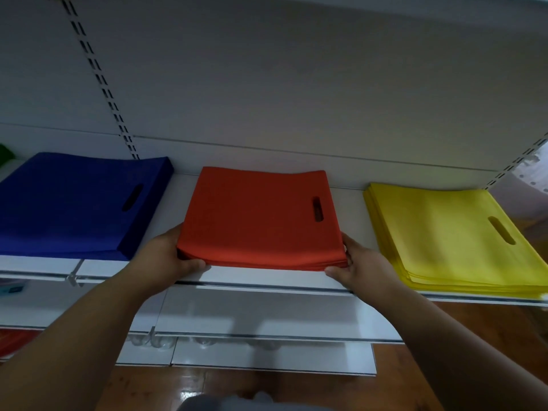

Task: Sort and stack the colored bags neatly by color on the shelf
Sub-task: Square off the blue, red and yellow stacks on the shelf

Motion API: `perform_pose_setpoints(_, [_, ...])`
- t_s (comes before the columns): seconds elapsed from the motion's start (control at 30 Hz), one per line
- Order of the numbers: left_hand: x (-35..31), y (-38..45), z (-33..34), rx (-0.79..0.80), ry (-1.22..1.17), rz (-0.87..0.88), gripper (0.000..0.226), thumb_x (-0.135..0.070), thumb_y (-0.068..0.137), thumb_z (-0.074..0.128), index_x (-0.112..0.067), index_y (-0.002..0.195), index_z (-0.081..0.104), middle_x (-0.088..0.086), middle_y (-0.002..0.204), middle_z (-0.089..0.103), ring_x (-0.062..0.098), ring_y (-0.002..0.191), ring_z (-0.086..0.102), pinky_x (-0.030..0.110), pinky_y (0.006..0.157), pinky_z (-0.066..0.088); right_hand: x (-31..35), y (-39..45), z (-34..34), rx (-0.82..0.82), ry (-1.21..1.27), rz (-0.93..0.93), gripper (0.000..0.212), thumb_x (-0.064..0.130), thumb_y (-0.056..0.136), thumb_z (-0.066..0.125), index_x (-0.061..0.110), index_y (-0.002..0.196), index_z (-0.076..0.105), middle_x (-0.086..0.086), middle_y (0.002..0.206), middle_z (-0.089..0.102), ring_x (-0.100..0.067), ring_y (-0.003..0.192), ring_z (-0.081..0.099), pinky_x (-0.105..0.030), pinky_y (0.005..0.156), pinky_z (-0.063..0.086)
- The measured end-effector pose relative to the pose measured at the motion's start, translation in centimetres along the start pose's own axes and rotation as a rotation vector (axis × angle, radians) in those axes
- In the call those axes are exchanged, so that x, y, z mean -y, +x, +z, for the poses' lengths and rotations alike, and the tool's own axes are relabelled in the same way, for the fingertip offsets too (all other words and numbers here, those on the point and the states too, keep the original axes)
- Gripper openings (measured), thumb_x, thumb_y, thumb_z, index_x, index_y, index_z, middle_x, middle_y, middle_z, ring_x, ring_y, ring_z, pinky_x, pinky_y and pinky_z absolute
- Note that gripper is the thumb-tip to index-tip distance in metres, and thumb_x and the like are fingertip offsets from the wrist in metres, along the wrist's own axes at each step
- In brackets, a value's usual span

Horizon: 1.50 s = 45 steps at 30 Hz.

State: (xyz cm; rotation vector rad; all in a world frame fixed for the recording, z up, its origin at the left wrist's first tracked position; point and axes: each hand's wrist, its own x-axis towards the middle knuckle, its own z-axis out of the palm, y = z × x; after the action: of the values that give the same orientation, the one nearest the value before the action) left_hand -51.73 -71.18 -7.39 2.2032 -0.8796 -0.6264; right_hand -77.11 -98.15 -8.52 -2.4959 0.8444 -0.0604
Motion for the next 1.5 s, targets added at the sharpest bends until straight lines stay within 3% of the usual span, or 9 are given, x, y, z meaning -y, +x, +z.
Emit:
perform_pose_setpoints(0.17, [-0.6, -0.4, 0.5, -0.096, -0.360, -0.067, 0.047, -0.042, 0.095, 0.057, -0.031, 0.139, 0.046, -0.012, 0.134, 0.053, 0.006, 0.117, 0.055, 0.030, 0.100, 0.040, -0.9, -0.3, -0.8, -0.057, 0.147, 0.063, 0.092, 0.078, 0.071, 0.053, 0.024, 0.144, 0.041, 0.011, 0.110, 0.060, 0.000, 0.091, 0.058, -0.024, 0.078, 0.047])
perform_pose_setpoints(0.27, [-1.2, 0.3, 1.5, -0.210, -0.818, -0.261, 0.037, -0.054, 0.100, 0.037, -0.029, 0.105, 0.064, 0.000, 0.116, 0.068, 0.017, 0.105, 0.063, 0.040, 0.102, 0.041, -0.2, 1.3, 0.7, -0.202, 0.906, 0.309, 0.107, 0.093, 0.068, 0.037, 0.023, 0.148, 0.039, 0.004, 0.143, 0.047, -0.015, 0.128, 0.048, -0.031, 0.104, 0.036])
perform_pose_setpoints(0.37, [-1.6, 2.0, 2.3, -0.166, -0.819, -0.290, 0.046, -0.061, 0.097, 0.037, -0.030, 0.111, 0.068, 0.005, 0.114, 0.071, 0.026, 0.108, 0.065, 0.051, 0.106, 0.042, 1.7, 2.9, 1.7, -0.105, 1.400, 0.353, 0.076, 0.075, 0.087, 0.028, 0.020, 0.136, 0.047, -0.001, 0.132, 0.057, -0.019, 0.121, 0.055, -0.034, 0.093, 0.047])
perform_pose_setpoints(0.8, [-0.4, 5.2, 1.5, -0.151, -0.907, -0.405, 0.040, -0.062, 0.093, 0.050, -0.028, 0.101, 0.070, 0.001, 0.087, 0.077, 0.024, 0.087, 0.073, 0.043, 0.090, 0.054, 2.7, 3.4, 2.1, -0.170, 1.329, 0.341, 0.044, 0.058, 0.095, 0.032, 0.032, 0.114, 0.062, 0.011, 0.090, 0.075, -0.004, 0.081, 0.071, -0.027, 0.070, 0.053])
perform_pose_setpoints(1.0, [-0.8, 6.5, 0.2, -0.141, -0.847, -0.385, 0.044, -0.067, 0.091, 0.049, -0.030, 0.105, 0.070, 0.003, 0.090, 0.077, 0.021, 0.077, 0.074, 0.032, 0.065, 0.055, 2.5, 3.8, 1.5, -0.227, 1.302, 0.396, 0.048, 0.055, 0.101, 0.031, 0.032, 0.141, 0.045, 0.008, 0.144, 0.049, -0.010, 0.123, 0.054, -0.028, 0.098, 0.038])
perform_pose_setpoints(1.13, [-0.8, 7.1, 0.2, -0.124, -0.739, -0.352, 0.063, -0.084, 0.078, 0.047, -0.035, 0.109, 0.071, -0.001, 0.099, 0.075, 0.020, 0.085, 0.073, 0.036, 0.079, 0.056, 2.2, 5.6, 1.5, -0.052, 1.328, 0.416, 0.054, 0.068, 0.095, 0.033, 0.028, 0.111, 0.066, -0.004, 0.119, 0.067, -0.019, 0.097, 0.069, -0.037, 0.092, 0.051])
perform_pose_setpoints(1.27, [-1.2, 7.7, -0.1, -0.138, -0.850, -0.324, 0.051, -0.067, 0.088, 0.054, -0.020, 0.088, 0.075, 0.011, 0.090, 0.075, 0.024, 0.072, 0.073, 0.035, 0.071, 0.055, 1.9, 6.7, 0.5, -0.096, 1.282, 0.374, 0.033, 0.057, 0.100, 0.034, 0.036, 0.093, 0.059, 0.017, 0.103, 0.059, 0.015, 0.066, 0.062, -0.012, 0.062, 0.051])
perform_pose_setpoints(1.4, [-1.7, 8.5, 0.2, -0.062, -0.841, -0.289, 0.055, -0.071, 0.081, 0.061, -0.025, 0.108, 0.075, 0.008, 0.104, 0.075, 0.027, 0.093, 0.072, 0.047, 0.088, 0.055, 1.9, 7.1, 0.9, 0.004, 1.373, 0.397, 0.053, 0.064, 0.094, 0.038, 0.032, 0.080, 0.077, -0.003, 0.091, 0.074, -0.015, 0.073, 0.073, -0.028, 0.062, 0.056])
perform_pose_setpoints(1.5, [-1.1, 9.3, 0.0, -0.141, -0.832, -0.253, 0.051, -0.064, 0.088, 0.056, -0.022, 0.112, 0.073, 0.004, 0.105, 0.075, 0.025, 0.100, 0.070, 0.048, 0.094, 0.053, 1.8, 7.3, 0.3, -0.087, 1.321, 0.379, 0.036, 0.054, 0.102, 0.031, 0.035, 0.085, 0.056, 0.016, 0.086, 0.057, 0.016, 0.060, 0.059, -0.008, 0.055, 0.046])
